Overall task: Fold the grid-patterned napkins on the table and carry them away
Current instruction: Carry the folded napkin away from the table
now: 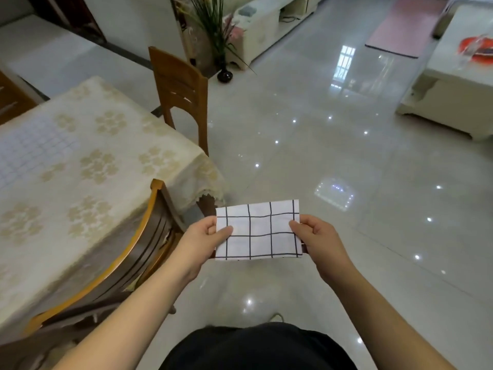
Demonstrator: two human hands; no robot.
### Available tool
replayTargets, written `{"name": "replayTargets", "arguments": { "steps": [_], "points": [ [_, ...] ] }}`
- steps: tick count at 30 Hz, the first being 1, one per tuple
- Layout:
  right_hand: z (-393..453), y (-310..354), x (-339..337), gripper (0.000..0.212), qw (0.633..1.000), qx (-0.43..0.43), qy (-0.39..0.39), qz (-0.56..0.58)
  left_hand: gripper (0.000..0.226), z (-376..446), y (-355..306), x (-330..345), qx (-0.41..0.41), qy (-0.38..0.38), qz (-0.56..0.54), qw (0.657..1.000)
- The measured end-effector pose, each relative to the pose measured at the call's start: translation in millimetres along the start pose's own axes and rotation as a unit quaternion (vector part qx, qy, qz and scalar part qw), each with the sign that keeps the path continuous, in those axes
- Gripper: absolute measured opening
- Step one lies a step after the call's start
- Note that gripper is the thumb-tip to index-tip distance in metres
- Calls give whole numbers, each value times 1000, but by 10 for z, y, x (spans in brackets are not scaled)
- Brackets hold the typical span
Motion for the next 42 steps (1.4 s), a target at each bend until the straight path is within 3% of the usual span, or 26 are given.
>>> {"name": "replayTargets", "arguments": {
  "steps": [3,8,12,14,20,21,25,30,32,37,42],
  "points": [
    [96,27,-217,15,1000,4,-3,3,21,70,-124,204,-14,5,-24,1000],
    [329,78,-408,15,1000,9,-18,0,9,300,-263,348,-20,8,-41,999],
    [592,131,-458,14,999,19,-26,-21,24,569,-346,344,-37,3,-44,998],
    [746,165,-450,15,999,29,-21,-15,21,741,-372,303,-41,9,-45,998],
    [1389,366,-219,16,998,55,10,-25,83,1444,-429,7,-42,4,-84,996],
    [1506,419,-160,16,998,58,14,-27,85,1555,-469,-60,-43,3,-95,995],
    [1982,642,121,16,996,74,25,-31,31,1874,-759,-321,-53,-2,-117,992],
    [2486,895,382,16,996,72,26,-34,16,2277,-1059,-627,-26,-4,-128,991],
    [2619,979,425,13,997,69,28,-38,23,2407,-1158,-697,-22,-5,-129,991],
    [3075,1121,409,12,996,69,38,-52,72,2834,-1298,-713,-39,3,-153,987],
    [3652,1210,310,12,995,82,47,-32,67,3266,-1488,-605,-43,-11,-153,987]
  ]
}}
Point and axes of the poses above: each hand's wrist, its own z-axis towards the middle knuckle, its own x-axis out of the palm, y = z × x, the point moved 6 cm from there along z, towards the middle knuckle, and after that the axes turned 2 degrees about -x, right-handed, at the moved point
